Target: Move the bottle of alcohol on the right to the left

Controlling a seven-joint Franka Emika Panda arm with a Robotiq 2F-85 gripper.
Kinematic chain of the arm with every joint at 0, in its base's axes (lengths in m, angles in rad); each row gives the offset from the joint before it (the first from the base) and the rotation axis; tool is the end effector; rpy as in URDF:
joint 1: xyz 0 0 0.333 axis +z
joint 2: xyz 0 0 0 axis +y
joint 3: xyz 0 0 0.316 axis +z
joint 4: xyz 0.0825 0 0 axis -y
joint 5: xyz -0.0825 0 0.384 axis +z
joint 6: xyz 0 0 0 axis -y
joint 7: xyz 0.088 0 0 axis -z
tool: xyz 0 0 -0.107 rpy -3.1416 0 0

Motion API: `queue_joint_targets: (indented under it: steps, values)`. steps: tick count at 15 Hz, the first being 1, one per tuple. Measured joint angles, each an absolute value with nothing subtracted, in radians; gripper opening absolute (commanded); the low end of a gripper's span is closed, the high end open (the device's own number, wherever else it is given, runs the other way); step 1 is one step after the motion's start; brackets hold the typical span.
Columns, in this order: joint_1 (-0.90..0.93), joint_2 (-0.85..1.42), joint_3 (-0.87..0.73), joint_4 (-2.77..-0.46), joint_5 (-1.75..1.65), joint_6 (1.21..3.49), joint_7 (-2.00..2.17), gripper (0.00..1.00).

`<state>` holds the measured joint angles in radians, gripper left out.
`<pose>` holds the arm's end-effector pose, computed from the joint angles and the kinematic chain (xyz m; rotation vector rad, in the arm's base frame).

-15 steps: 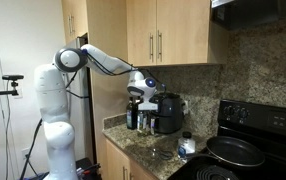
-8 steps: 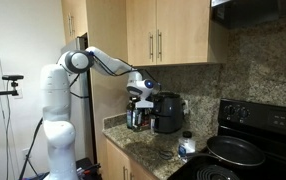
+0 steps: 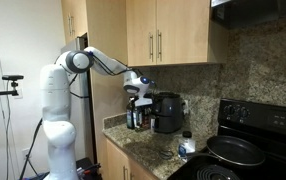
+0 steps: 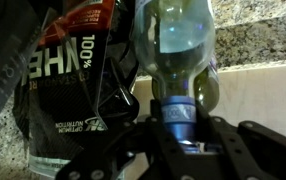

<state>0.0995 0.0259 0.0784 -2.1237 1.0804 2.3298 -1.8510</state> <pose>0.5563 0.1151 0.4239 -2.0026 -1.5441 -0.9758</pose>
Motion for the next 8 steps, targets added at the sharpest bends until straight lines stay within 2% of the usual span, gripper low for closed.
queue_joint_targets:
  steps: [8]
  values:
    - [0.113,0.029,0.097,-2.123,1.091,2.356,-1.852,0.06]
